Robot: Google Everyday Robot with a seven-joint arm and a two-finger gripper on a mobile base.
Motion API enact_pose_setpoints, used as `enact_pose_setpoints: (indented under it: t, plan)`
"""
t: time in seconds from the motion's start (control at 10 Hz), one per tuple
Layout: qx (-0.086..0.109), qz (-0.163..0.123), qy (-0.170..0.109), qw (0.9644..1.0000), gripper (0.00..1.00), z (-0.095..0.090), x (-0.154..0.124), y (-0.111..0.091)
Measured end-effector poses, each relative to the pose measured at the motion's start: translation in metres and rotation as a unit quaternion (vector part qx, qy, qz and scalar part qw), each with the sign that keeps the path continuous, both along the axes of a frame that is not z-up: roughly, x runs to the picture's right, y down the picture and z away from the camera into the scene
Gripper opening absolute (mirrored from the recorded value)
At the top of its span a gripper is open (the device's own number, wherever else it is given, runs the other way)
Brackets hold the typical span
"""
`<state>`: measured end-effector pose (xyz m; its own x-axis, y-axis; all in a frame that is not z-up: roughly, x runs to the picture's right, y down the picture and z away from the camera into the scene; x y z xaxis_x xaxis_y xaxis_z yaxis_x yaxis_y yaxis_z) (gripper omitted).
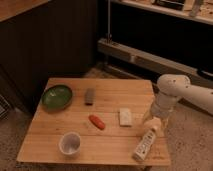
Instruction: Stand the bottle upright
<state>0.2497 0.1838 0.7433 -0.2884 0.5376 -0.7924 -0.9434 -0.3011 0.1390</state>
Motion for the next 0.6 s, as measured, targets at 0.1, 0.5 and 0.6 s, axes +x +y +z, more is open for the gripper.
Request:
enact_pose_setpoints:
  t: [0.1,0.5,0.6]
  plan:
    - [-0.007,0.006,-0.001,1.0,0.65,0.003,0.003,0.001]
    - [-0.023,0.015,0.003,0.9996,0.65,0.014,0.013,0.004]
    - [-0.024,0.013,0.007,0.9996,0.65,0.017,0.017,0.004]
